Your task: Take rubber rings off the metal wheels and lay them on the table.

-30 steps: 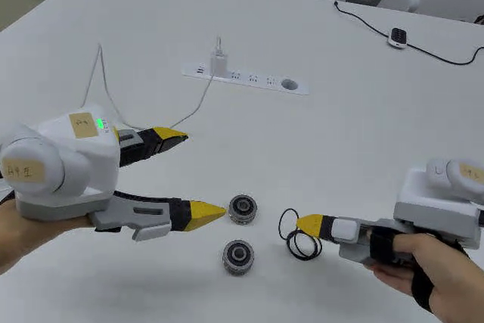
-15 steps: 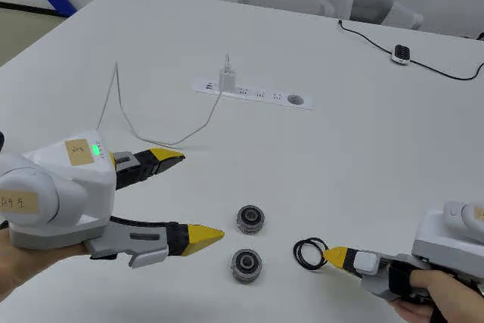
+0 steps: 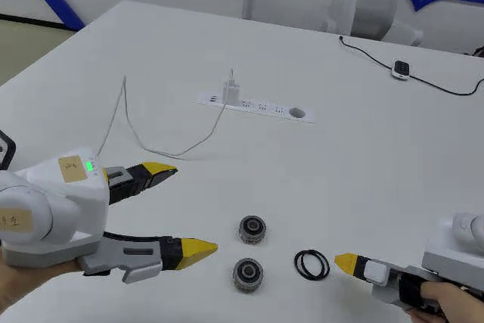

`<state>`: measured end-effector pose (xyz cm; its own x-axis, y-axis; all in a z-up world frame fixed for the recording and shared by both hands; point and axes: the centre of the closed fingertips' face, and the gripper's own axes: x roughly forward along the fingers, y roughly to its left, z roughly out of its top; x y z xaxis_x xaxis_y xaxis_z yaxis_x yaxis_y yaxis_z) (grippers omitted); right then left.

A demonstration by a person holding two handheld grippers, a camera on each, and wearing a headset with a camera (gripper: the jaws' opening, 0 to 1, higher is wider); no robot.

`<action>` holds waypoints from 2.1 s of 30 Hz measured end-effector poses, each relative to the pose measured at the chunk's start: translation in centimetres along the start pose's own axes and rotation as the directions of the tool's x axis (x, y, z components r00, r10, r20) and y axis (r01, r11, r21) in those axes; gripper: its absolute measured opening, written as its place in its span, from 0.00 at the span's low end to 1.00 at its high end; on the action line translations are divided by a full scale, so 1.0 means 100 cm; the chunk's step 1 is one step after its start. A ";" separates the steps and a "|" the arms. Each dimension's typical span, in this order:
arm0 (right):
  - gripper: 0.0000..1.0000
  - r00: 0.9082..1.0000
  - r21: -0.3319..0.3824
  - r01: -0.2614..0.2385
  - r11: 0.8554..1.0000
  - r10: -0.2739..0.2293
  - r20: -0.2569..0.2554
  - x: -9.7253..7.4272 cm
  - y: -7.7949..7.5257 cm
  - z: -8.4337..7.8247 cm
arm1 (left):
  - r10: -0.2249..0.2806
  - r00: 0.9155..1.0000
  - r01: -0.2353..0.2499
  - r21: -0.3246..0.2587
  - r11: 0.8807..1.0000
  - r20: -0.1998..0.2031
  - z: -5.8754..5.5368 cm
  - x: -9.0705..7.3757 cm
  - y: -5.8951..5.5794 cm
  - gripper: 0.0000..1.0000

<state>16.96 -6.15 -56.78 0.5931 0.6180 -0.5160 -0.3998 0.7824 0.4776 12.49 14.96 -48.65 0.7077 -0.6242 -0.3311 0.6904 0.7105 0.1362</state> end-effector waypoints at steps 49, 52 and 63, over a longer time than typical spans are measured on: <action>0.97 0.988 -0.629 -0.101 0.771 0.151 0.026 -0.074 0.064 -0.019 | 0.062 0.998 -0.062 -0.044 0.997 -0.002 -0.019 -0.054 -0.014 1.00; 0.97 0.987 -0.606 -0.097 0.789 0.154 0.042 -0.074 0.066 -0.017 | 0.065 0.998 -0.065 -0.041 0.997 -0.008 -0.020 -0.055 -0.013 1.00; 0.95 0.990 -0.621 -0.084 0.779 0.134 0.034 -0.073 0.069 -0.021 | 0.066 0.998 -0.066 -0.044 0.997 -0.001 -0.019 -0.057 -0.013 1.00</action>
<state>8.44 -5.14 -51.19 0.5573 0.7145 -0.4229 -0.7957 0.6051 -0.0262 7.27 18.17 -48.76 0.7515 -0.5755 -0.3226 0.6349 0.7638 0.1163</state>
